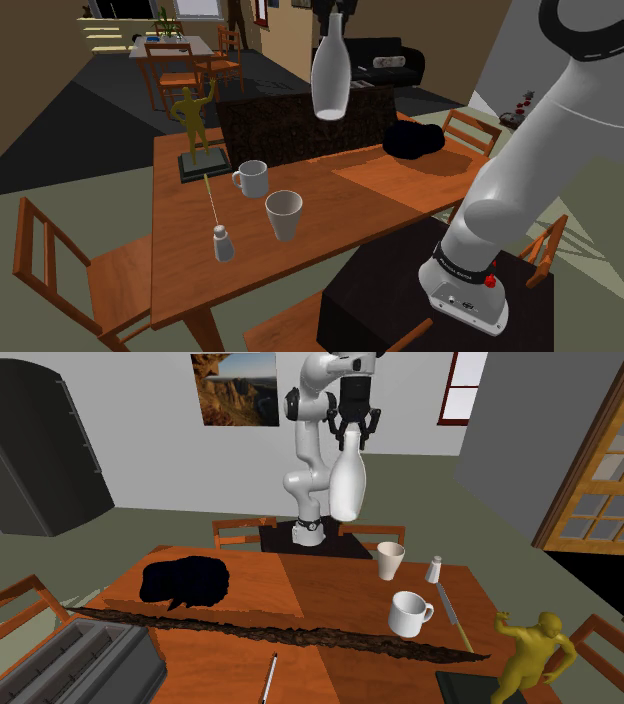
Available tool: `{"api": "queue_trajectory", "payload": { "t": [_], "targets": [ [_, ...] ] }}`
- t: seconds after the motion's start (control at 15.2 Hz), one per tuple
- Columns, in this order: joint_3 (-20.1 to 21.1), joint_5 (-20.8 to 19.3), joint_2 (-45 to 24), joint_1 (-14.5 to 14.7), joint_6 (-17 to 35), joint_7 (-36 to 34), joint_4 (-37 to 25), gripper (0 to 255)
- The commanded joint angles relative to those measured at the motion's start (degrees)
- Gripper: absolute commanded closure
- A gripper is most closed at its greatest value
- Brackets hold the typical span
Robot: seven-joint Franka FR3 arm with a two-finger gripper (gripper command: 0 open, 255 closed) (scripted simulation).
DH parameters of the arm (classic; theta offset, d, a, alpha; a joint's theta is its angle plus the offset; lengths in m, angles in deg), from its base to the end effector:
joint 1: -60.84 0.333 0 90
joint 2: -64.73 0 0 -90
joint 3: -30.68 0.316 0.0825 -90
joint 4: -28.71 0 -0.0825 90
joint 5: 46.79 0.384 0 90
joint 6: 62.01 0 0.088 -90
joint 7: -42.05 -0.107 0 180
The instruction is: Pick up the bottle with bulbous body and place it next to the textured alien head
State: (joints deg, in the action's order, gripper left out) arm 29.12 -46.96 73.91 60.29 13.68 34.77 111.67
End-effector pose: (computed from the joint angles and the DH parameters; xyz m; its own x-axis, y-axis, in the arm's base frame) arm 0.4679 -0.0192 0.7406 0.9860 -0.1637 0.0328 -0.1636 -0.9865 -0.0057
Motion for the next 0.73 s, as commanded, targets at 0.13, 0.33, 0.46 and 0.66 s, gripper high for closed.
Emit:
{"api": "queue_trajectory", "payload": {
  "t": [0.13, 0.33, 0.46, 0.66],
  "targets": [
    [-2.2, -0.4, 3.1, -1.5, -0.6, 3.8, 2.5, 255],
    [-4.6, -1.2, 6.0, -2.9, -0.6, 7.6, 5.4, 255],
    [-6.3, -1.8, 7.7, -3.8, -0.7, 10.3, 6.9, 255],
    [-8.9, -2.8, 9.8, -5.1, -0.9, 14.3, 8.6, 255]
  ]
}}
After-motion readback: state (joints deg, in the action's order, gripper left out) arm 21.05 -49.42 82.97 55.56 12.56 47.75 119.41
